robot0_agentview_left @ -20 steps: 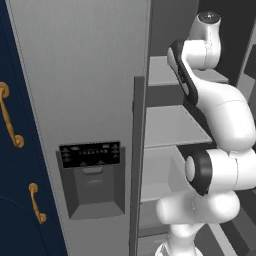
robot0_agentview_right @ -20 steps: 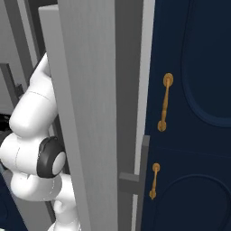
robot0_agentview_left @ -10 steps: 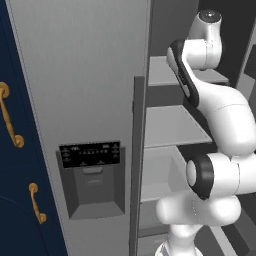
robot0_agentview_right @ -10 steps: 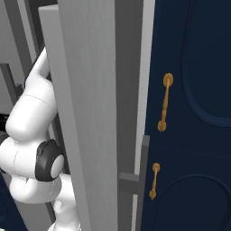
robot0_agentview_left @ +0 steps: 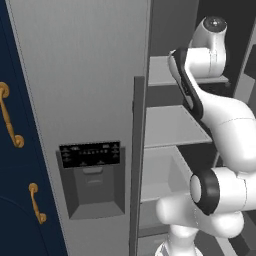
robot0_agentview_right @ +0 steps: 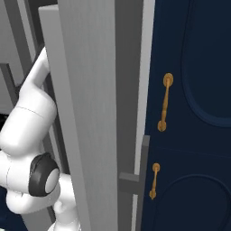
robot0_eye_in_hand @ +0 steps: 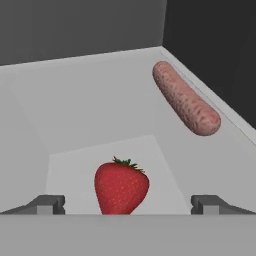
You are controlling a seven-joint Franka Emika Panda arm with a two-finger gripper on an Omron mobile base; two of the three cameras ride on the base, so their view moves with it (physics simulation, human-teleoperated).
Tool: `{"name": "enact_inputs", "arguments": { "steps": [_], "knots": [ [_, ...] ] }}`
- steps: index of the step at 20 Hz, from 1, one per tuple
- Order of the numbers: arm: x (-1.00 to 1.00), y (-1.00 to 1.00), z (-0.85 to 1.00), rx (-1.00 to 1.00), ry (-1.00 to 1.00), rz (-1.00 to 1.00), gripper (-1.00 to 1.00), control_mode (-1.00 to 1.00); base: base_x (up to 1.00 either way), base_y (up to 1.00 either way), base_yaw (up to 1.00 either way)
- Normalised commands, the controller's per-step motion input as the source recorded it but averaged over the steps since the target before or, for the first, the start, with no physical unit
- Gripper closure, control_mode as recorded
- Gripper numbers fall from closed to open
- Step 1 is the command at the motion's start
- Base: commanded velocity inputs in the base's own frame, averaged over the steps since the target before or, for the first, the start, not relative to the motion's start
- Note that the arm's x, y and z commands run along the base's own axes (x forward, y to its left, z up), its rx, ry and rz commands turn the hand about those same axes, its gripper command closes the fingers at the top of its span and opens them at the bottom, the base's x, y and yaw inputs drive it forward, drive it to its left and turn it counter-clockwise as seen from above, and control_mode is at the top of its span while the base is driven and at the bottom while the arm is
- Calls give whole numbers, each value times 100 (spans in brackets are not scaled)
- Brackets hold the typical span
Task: Take the strawberry from the fridge and place it on top of the pancake, located on the dining counter.
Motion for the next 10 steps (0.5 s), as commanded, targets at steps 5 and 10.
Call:
{"name": "enact_inputs", "arguments": {
  "steps": [5,10],
  "knots": [
    [11,0,-16,0,10,-1,-100,-100,0,0,0],
    [35,-1,0,0,6,-1,-100,-100,0,0,0]
  ]
}}
